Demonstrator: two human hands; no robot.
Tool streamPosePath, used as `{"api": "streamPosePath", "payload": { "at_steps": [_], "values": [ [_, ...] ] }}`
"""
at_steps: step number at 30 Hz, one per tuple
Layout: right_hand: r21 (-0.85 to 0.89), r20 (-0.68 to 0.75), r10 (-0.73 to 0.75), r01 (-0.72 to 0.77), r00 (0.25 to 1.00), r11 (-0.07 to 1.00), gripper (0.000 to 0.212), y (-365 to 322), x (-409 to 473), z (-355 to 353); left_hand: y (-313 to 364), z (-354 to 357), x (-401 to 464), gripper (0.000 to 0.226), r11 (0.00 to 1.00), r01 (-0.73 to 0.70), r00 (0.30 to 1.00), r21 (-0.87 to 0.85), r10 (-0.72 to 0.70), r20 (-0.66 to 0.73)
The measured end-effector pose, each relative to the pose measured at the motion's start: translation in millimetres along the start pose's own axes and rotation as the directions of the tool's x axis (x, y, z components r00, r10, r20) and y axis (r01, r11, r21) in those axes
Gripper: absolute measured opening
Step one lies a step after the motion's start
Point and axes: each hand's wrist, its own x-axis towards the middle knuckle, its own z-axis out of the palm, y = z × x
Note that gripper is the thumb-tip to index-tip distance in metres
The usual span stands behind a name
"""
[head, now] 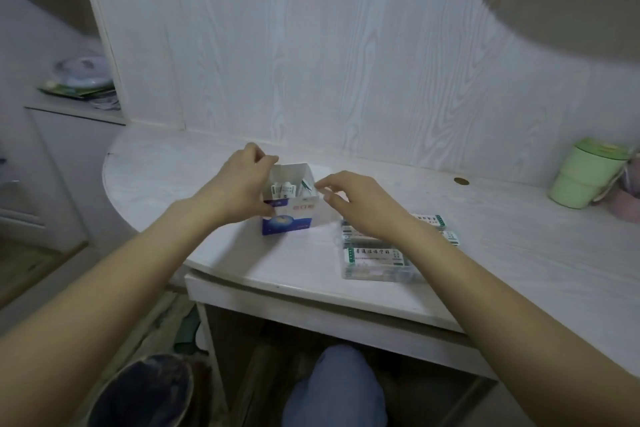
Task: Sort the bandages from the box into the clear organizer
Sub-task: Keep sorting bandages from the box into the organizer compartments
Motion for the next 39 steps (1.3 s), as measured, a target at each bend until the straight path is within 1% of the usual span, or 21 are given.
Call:
{"api": "streamPosePath", "payload": {
  "at_steps": [2, 4, 6, 8, 11, 15, 17, 21, 25, 28, 34, 36, 39],
  "values": [
    [-0.024, -0.07, -0.025, 0.023, 0.997, 0.999, 0.032, 0.5, -6.3, 2.1, 3.3, 2.7, -16.3, 0.086, 0.998, -0.055, 0.993, -0.023, 0.053, -0.104],
    [-0.032, -0.156, -0.035, 0.03, 0.987, 0.999, 0.029, -1.0, -11.0, 4.4, 8.4, 9.1, -30.5, 0.083, 0.993, -0.11, 0.972, 0.037, 0.115, -0.207],
    [-0.07, -0.216, -0.045, 0.03, 0.975, 0.997, 0.028, -5.0, -13.7, 7.9, 12.6, 15.7, -40.1, 0.08, 0.987, -0.142, 0.95, 0.075, 0.157, -0.271],
    [-0.176, -0.241, -0.066, 0.023, 0.968, 0.984, 0.028, -9.8, -14.7, 12.0, 14.6, 19.8, -44.0, 0.077, 0.981, -0.174, 0.927, 0.087, 0.193, -0.321],
    [-0.342, -0.236, -0.084, -0.002, 0.968, 0.94, 0.031, -17.2, -14.0, 16.2, 17.8, 20.2, -46.3, 0.074, 0.974, -0.211, 0.899, 0.086, 0.228, -0.375],
    [-0.354, -0.248, -0.093, -0.001, 0.964, 0.935, 0.035, -25.5, -12.1, 18.2, 20.3, 17.5, -47.9, 0.076, 0.965, -0.242, 0.881, 0.105, 0.264, -0.394],
    [-0.362, -0.217, -0.099, 0.014, 0.971, 0.932, 0.039, -28.0, -11.6, 18.9, 19.7, 15.8, -48.6, 0.078, 0.962, -0.25, 0.876, 0.113, 0.274, -0.398],
    [-0.385, -0.142, -0.139, 0.075, 0.98, 0.92, 0.035, -31.5, -11.3, 16.7, 17.9, 14.1, -49.4, 0.078, 0.957, -0.258, 0.867, 0.136, 0.291, -0.404],
    [-0.394, -0.053, -0.113, 0.084, 0.992, 0.915, 0.026, -32.4, -12.3, 12.4, 17.0, 14.3, -49.1, 0.077, 0.954, -0.249, 0.86, 0.169, 0.298, -0.414],
    [-0.469, -0.078, -0.115, 0.065, 0.99, 0.881, 0.02, -26.6, -13.6, 11.2, 17.6, 14.4, -49.0, 0.077, 0.953, -0.237, 0.859, 0.187, 0.296, -0.419],
    [-0.585, -0.114, -0.148, 0.054, 0.982, 0.809, 0.021, -17.6, -15.0, 8.9, 22.7, 14.4, -50.5, 0.077, 0.953, -0.251, 0.855, 0.172, 0.301, -0.422],
    [-0.604, -0.117, -0.149, 0.048, 0.982, 0.796, 0.021, -16.3, -13.8, 10.5, 24.3, 13.9, -49.9, 0.075, 0.951, -0.259, 0.854, 0.167, 0.306, -0.422],
    [-0.592, -0.122, -0.143, 0.044, 0.982, 0.805, 0.017, -16.9, -12.8, 11.2, 24.4, 13.6, -50.1, 0.074, 0.952, -0.265, 0.854, 0.155, 0.306, -0.421]
  ]
}}
